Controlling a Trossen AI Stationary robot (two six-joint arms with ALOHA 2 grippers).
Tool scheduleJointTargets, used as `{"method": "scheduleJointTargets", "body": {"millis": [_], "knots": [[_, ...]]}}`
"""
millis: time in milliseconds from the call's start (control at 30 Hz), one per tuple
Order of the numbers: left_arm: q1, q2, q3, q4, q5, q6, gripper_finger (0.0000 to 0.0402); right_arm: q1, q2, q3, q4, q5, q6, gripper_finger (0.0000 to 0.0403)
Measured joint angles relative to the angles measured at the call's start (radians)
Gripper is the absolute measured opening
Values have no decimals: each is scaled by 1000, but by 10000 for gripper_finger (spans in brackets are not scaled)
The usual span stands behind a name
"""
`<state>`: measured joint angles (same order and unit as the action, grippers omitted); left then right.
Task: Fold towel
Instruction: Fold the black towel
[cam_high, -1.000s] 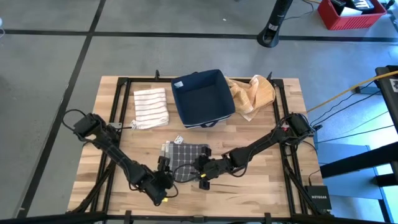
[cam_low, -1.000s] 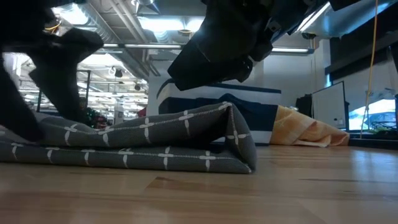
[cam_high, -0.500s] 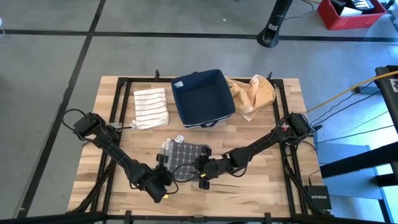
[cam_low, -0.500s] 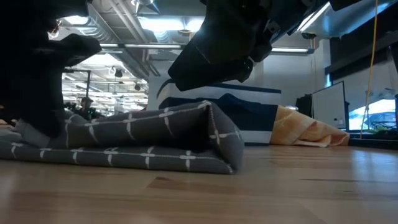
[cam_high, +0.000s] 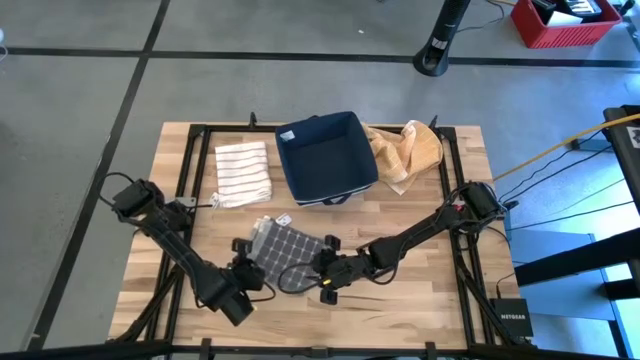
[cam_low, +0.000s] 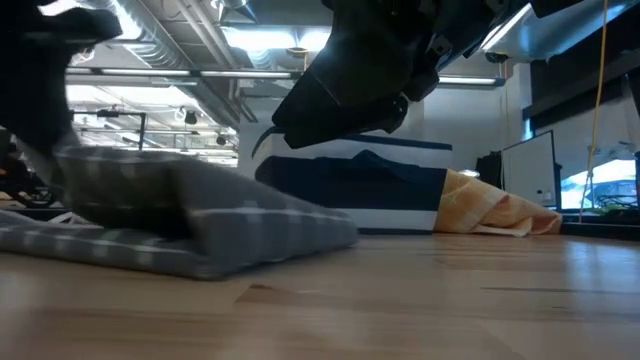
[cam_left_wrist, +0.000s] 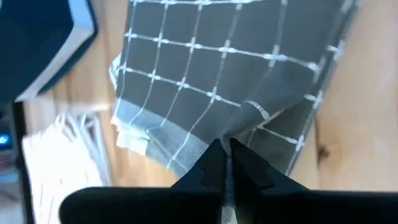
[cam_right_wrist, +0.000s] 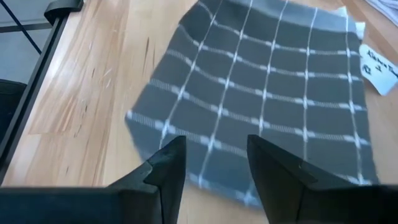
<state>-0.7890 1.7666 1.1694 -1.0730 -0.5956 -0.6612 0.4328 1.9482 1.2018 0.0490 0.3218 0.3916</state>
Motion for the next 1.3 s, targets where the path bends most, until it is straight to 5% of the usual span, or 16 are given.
{"method": "scheduleJointTargets", "body": {"millis": [500, 800, 1133, 1300], "knots": [[-29, 3, -206, -247, 38, -275, 4, 0, 0, 0, 1, 0, 0, 172], [1, 3, -327, -231, 36, -377, 11, 0, 0, 0, 2, 0, 0, 172], [32, 3, -278, -231, 145, -260, 126, 0, 0, 0, 2, 0, 0, 172], [-1, -24, -202, -214, 181, -227, 154, 0, 0, 0, 2, 0, 0, 172]]}}
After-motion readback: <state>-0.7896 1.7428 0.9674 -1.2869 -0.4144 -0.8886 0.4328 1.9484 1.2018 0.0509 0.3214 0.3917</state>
